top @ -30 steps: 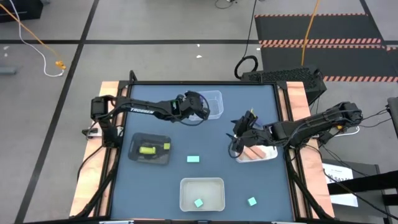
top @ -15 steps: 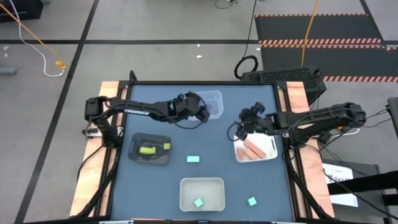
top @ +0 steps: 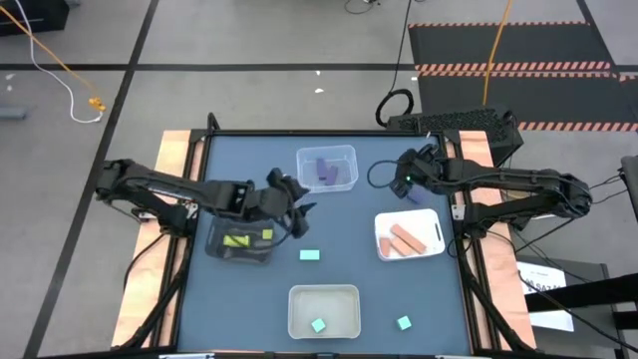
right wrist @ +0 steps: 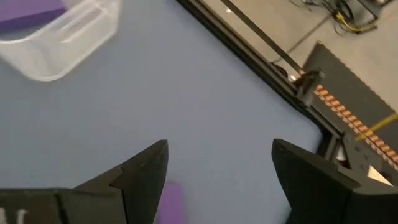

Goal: Sort & place blocks by color
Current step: Put the violet block into the transparent bin

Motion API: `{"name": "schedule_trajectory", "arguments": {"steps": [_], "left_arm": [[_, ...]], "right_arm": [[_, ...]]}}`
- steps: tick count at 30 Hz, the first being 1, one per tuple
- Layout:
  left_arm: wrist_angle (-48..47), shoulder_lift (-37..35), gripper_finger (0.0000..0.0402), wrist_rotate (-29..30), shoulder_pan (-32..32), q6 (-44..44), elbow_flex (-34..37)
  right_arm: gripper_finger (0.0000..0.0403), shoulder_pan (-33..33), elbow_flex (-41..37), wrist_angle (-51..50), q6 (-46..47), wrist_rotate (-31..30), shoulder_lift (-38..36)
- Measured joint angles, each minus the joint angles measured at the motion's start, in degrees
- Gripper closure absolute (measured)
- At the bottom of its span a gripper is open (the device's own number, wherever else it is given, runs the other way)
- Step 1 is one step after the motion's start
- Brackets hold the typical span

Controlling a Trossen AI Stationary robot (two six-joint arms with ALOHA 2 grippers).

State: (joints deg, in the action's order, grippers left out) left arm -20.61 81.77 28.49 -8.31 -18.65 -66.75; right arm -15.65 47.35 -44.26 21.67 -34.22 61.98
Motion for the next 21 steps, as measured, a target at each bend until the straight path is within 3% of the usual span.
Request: {"name": "schedule_trajectory", "arguments": {"steps": [3,8,17,21], "left_arm": [[-4.2,-2.4,0.0214,2.1,-1.6,-2.6,0.0],[-7.1,-6.7,0.0220,11.0,-1.3,-2.1,-0.1],[-1.9,-12.5,0.0220,15.3,4.5,15.7,0.1],[6.6,-15.0,0.0220,17.2,8.6,22.3,0.0]], "right_arm": [[0.0124,-2.5,0.0,0.0,-1.1,0.0,0.0],[0.0124,-6.5,0.0,2.9,-5.6,-0.2,0.0],[0.0124,-13.7,0.0,9.7,-9.4,0.0,0.0],[0.0124,-18.0,0.0,12.3,-10.5,0.7,0.0]]}}
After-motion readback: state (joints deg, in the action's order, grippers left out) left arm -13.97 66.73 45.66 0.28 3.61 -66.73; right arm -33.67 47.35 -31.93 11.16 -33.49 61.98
